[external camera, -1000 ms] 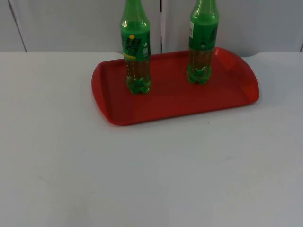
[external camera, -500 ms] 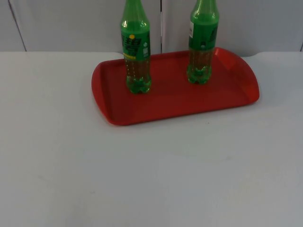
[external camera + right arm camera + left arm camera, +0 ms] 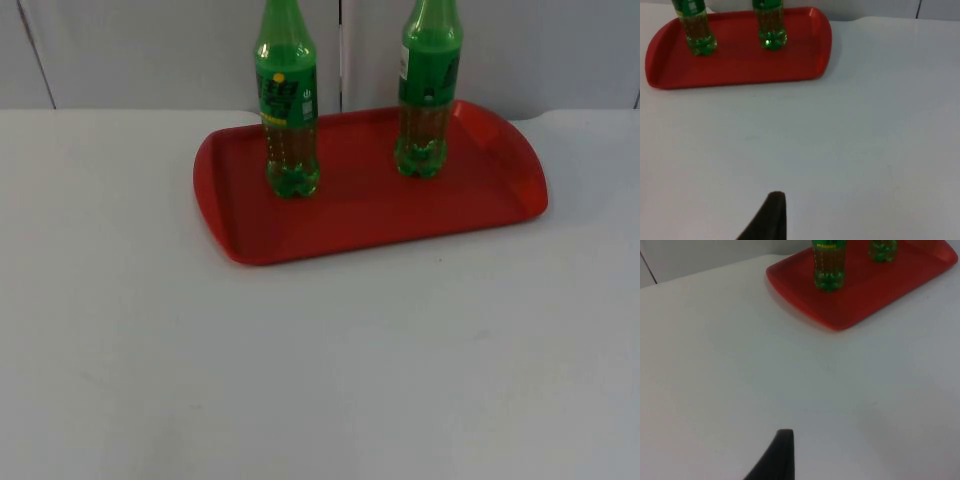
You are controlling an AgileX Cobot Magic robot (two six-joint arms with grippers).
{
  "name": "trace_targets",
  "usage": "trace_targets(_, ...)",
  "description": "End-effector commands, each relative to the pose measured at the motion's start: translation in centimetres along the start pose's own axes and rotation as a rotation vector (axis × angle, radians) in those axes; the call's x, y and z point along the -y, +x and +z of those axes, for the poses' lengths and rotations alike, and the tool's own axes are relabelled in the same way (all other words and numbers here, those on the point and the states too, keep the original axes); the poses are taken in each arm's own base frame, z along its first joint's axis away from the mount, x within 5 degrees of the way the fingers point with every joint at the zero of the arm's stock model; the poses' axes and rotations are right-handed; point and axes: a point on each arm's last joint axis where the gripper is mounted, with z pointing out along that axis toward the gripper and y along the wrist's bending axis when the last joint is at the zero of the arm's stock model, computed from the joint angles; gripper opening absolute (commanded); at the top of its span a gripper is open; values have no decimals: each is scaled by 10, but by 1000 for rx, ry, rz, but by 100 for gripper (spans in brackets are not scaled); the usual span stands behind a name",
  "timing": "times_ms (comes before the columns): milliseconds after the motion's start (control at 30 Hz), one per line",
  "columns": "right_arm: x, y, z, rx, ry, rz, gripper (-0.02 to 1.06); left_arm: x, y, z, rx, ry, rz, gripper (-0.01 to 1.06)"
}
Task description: Place the bottle upright on the tray.
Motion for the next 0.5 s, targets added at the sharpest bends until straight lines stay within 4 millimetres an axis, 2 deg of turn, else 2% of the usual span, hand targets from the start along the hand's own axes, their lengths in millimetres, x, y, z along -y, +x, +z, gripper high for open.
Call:
trace_targets(0,0,1,2,1,33,13,105,0,1,0,2,2,-1,105)
trace_targets(200,-1,1,2,2,103,49,105,0,1,0,2,2,-1,105)
trace_targets(467,-1,1,2,2,108,52,105,0,1,0,2,2,-1,105)
